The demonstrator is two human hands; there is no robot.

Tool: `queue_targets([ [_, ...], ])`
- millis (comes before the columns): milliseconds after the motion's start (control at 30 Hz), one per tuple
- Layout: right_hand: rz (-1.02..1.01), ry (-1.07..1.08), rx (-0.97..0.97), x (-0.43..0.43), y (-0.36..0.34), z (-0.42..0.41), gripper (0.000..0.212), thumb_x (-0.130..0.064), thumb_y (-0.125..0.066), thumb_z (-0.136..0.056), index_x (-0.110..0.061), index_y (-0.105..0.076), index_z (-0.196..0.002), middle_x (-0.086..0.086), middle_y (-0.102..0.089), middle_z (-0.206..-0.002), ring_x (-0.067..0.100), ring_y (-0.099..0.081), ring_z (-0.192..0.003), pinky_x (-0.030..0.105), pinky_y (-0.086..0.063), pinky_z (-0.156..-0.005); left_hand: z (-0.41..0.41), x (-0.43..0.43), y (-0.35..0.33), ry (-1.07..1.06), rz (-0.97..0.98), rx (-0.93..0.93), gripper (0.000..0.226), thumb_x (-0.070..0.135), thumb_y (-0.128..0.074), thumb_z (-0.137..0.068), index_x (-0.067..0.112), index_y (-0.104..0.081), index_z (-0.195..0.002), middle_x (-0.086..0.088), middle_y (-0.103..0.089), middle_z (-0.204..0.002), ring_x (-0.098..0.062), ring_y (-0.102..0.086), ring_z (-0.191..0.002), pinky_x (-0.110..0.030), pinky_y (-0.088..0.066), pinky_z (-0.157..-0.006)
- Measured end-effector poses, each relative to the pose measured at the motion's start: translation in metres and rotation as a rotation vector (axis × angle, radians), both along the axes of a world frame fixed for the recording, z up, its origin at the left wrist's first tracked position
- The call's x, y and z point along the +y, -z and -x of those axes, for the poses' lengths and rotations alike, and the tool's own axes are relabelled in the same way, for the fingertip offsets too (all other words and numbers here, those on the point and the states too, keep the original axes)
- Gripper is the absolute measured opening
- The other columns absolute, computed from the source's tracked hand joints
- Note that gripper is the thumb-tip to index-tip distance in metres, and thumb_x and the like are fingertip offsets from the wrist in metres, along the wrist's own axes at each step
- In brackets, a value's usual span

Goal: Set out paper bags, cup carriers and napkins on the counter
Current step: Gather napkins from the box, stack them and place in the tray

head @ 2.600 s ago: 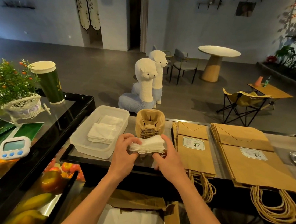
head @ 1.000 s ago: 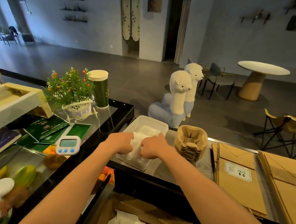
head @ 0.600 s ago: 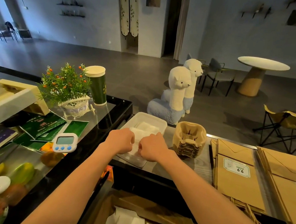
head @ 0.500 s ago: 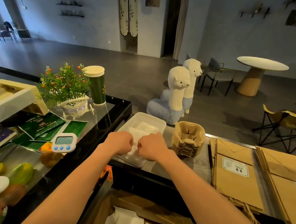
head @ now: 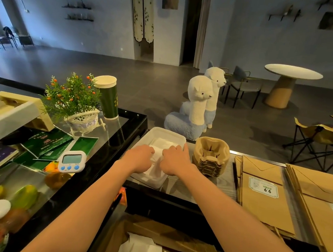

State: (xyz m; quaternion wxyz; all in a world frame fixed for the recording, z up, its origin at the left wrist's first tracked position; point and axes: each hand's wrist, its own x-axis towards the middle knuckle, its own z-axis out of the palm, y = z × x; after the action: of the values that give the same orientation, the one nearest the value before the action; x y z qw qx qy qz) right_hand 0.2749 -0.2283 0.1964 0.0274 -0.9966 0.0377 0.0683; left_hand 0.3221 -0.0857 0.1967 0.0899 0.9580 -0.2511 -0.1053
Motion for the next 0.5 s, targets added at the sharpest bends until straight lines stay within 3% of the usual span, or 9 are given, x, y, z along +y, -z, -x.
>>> queue_targets([
  [100,-0.010,-0.003,0.007,0.0005,-0.0008,-0.0016,0.042,-0.045,-0.048,-0.103,-0.024,-0.051,-0.139,0.007,-0.055,-0.140,0.029,-0.042,-0.135,0.059,-0.004,-0.121,-0.0016,-0.0018,0.0017,0.023,0.002,-0.024,0.045,0.012,-0.049,-0.103,0.022,-0.049,-0.147,-0.003,-0.049,-0.149,-0.025,-0.053,-0.127,-0.039,-0.048,-0.105],
  [233,0.012,-0.013,0.081,-0.0007,-0.0002,-0.0030,0.035,-0.042,-0.047,-0.104,-0.024,-0.061,-0.129,0.004,-0.060,-0.133,0.029,-0.041,-0.134,0.059,-0.001,-0.122,-0.0052,-0.0018,0.0025,0.035,-0.042,0.069,0.049,0.010,-0.045,-0.103,0.024,-0.045,-0.150,-0.004,-0.050,-0.150,-0.027,-0.054,-0.126,-0.041,-0.048,-0.106],
  [400,0.061,-0.014,-0.150,0.0053,0.0061,-0.0020,0.037,-0.043,-0.054,-0.100,-0.024,-0.065,-0.128,0.006,-0.060,-0.132,0.025,-0.048,-0.125,0.050,-0.023,-0.118,-0.0040,-0.0046,0.0023,0.029,0.033,-0.007,0.046,0.017,-0.050,-0.104,0.020,-0.045,-0.150,-0.002,-0.043,-0.155,-0.026,-0.048,-0.134,-0.043,-0.044,-0.111],
  [500,0.091,-0.070,-0.126,0.0030,0.0078,-0.0005,0.037,-0.042,-0.050,-0.102,-0.021,-0.068,-0.127,0.010,-0.055,-0.138,0.028,-0.043,-0.128,0.049,-0.025,-0.116,-0.0045,-0.0033,0.0050,0.002,0.049,-0.004,0.045,0.013,-0.051,-0.102,0.023,-0.051,-0.146,-0.001,-0.050,-0.149,-0.025,-0.053,-0.129,-0.042,-0.046,-0.109],
])
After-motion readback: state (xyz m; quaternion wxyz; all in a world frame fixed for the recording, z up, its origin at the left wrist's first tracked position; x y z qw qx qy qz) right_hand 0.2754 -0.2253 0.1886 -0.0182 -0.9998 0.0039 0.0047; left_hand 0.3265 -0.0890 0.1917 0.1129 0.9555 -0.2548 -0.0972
